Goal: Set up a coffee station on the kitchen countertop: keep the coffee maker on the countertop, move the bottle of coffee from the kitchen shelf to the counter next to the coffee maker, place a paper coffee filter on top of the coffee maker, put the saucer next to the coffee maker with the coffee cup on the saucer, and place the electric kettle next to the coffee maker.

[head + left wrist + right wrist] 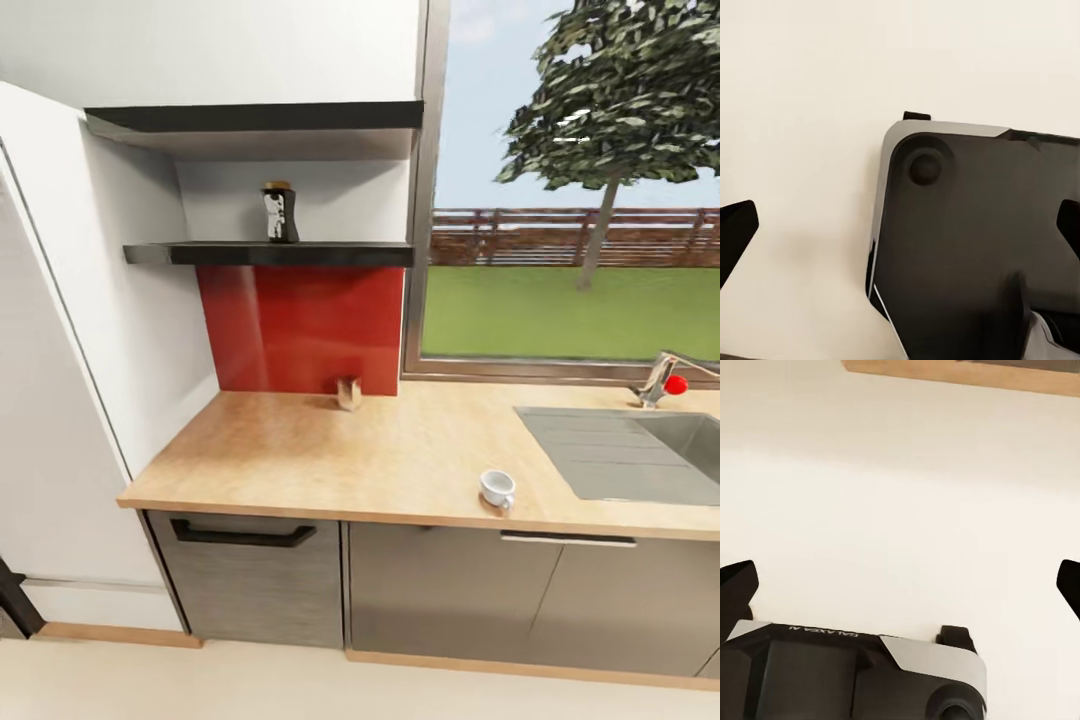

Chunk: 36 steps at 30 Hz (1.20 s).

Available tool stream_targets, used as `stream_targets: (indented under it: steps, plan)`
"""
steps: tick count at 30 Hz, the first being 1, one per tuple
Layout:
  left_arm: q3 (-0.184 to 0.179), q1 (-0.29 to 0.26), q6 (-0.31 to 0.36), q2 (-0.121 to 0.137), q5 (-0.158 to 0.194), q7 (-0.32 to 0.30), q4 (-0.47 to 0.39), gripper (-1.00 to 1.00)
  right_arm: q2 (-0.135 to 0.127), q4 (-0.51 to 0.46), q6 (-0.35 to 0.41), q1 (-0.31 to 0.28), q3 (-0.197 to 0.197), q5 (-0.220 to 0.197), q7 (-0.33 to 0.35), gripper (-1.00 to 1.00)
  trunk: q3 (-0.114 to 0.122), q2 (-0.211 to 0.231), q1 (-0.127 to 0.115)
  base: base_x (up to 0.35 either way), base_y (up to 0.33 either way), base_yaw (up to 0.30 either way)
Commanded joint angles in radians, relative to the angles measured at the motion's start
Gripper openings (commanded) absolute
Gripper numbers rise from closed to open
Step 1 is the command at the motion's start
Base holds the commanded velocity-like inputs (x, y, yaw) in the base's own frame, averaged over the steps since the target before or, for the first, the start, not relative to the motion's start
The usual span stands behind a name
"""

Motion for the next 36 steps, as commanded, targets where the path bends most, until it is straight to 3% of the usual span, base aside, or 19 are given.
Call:
stream_targets:
  steps: [1,7,17,30,33,36]
  plan:
    - [0.001,0.000,-0.003,0.000,0.007,-0.001,0.001,1.00,0.001,0.002,-0.004,-0.001,0.008,-0.010,0.001,1.00,-0.001,-0.001,0.001,0.172,0.307,0.000]
    - [0.004,0.000,-0.003,-0.003,0.007,-0.001,0.002,1.00,0.000,0.002,-0.004,-0.001,0.009,-0.008,0.002,1.00,-0.001,-0.001,0.001,0.031,0.306,-0.094]
    - [0.006,0.003,-0.004,-0.003,0.007,0.004,0.003,1.00,-0.009,0.003,-0.004,-0.001,0.010,-0.003,0.004,1.00,-0.001,-0.001,0.001,-0.197,0.241,-0.012]
    - [-0.004,0.001,-0.008,0.000,-0.004,0.008,-0.001,1.00,-0.007,0.003,-0.004,-0.001,0.011,-0.003,0.000,1.00,-0.001,-0.001,0.001,-0.079,0.071,0.000]
    - [-0.008,-0.002,-0.065,0.003,-0.013,0.006,-0.041,1.00,-0.007,0.003,-0.004,-0.001,0.011,-0.004,0.000,1.00,-0.001,-0.001,0.001,-0.002,0.002,0.000]
    - [-0.009,-0.015,-0.118,0.006,-0.023,0.005,-0.146,1.00,-0.007,0.003,-0.004,-0.001,0.011,-0.004,-0.001,1.00,-0.001,-0.001,0.001,0.000,0.000,0.000]
